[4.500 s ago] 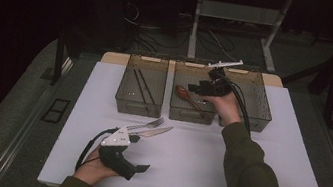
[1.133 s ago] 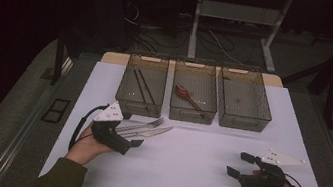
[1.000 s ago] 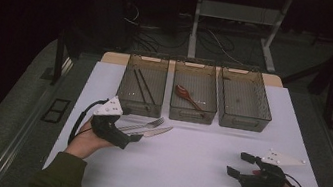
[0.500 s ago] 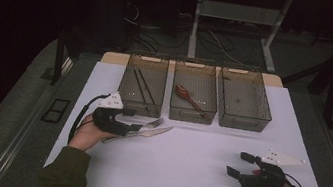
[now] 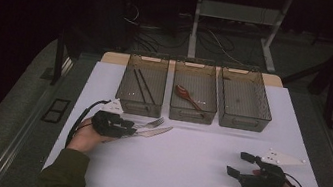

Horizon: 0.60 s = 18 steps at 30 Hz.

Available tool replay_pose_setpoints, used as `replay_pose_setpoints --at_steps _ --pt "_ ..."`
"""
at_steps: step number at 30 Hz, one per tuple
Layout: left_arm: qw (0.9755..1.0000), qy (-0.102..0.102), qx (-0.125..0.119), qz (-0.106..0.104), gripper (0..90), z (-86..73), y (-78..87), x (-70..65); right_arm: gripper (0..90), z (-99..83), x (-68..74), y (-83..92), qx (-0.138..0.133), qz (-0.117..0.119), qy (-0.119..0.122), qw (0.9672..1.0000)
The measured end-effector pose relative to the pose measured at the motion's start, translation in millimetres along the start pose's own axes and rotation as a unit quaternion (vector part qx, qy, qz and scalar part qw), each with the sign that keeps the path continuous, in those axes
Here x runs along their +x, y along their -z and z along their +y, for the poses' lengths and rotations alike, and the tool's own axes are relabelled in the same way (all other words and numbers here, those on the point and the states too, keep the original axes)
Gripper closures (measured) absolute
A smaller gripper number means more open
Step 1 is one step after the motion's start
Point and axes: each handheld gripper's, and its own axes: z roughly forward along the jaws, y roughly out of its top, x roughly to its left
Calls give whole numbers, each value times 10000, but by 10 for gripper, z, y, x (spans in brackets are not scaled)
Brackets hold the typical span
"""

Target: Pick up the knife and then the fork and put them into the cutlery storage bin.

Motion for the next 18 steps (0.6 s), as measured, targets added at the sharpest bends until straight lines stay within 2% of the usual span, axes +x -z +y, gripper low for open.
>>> replay_pose_setpoints --at_steps 15,18 --pt "9989 -220 415 23 732 -64 -78 -4 197 1 -3 6 -10 -10 5 10000" --pt "9988 -213 432 2 748 -74 -86 -6 197 1 -4 8 -7 -12 7 10000"
